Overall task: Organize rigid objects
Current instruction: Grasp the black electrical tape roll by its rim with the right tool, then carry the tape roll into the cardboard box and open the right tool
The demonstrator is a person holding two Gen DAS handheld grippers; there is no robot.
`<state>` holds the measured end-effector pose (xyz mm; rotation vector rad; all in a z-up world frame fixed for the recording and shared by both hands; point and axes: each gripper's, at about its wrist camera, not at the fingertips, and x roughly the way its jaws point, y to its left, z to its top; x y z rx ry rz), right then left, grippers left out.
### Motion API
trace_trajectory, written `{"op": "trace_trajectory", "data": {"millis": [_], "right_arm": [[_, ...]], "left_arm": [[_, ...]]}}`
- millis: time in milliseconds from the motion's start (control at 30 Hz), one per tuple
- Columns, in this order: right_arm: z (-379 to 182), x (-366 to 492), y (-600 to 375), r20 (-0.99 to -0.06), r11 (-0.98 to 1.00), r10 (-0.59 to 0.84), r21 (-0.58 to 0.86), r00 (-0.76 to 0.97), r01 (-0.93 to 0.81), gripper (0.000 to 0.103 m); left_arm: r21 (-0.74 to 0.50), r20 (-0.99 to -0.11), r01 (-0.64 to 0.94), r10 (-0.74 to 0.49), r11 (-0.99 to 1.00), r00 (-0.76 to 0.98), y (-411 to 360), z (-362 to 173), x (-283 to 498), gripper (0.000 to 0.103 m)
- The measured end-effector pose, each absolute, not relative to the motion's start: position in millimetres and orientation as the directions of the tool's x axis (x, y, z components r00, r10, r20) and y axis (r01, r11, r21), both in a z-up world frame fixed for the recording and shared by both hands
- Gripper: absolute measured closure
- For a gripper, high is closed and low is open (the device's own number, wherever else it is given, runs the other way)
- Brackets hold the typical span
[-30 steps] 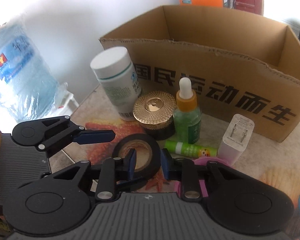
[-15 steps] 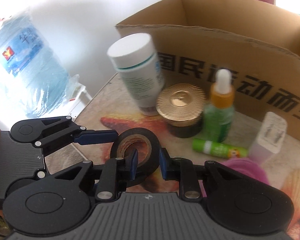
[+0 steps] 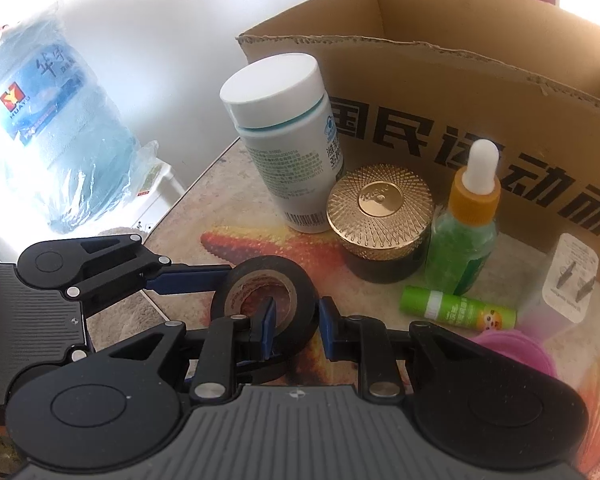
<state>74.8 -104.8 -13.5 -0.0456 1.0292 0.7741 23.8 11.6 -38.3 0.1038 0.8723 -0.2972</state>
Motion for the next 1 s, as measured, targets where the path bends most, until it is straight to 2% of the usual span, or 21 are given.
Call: {"op": "trace_trajectory", "data": {"millis": [300, 500, 667, 833, 1000], "right_arm": [[19.2, 53.3, -114.3, -0.730, 0.736, 0.586, 0.297, 0.352, -0.609, 0.078], [82.2, 42.6, -119.2, -0.625, 0.725, 0.615, 0.210, 0.481, -0.656, 0.078], [130.0, 70.1, -125.5, -0.554, 0.724, 0.637, 0.192, 0.535, -0.663, 0.077], [154.2, 123.8, -124.2, -0.575, 0.730, 0.637, 0.234, 0.514, -0.643, 0.077], [141.5, 196.4, -123.4, -0.648, 0.735, 0.640, 0.358, 0.413, -0.576, 0.077]], "left_arm": [[0.009, -0.708, 0.307, -0.211, 0.952, 0.674, 10.7, -9.9, 4.6, 0.037], [0.106, -0.587, 0.316, -0.197, 0.943, 0.785, 8.1, 43.6, -0.7, 0.037], [0.148, -0.504, 0.328, -0.214, 0.933, 0.837, 8.1, 87.7, 27.4, 0.037], [0.115, -0.528, 0.349, -0.240, 0.930, 0.814, 9.4, 110.6, 81.7, 0.037], [0.023, -0.645, 0.372, -0.271, 0.928, 0.715, 12.6, 109.5, 147.7, 0.037]]}}
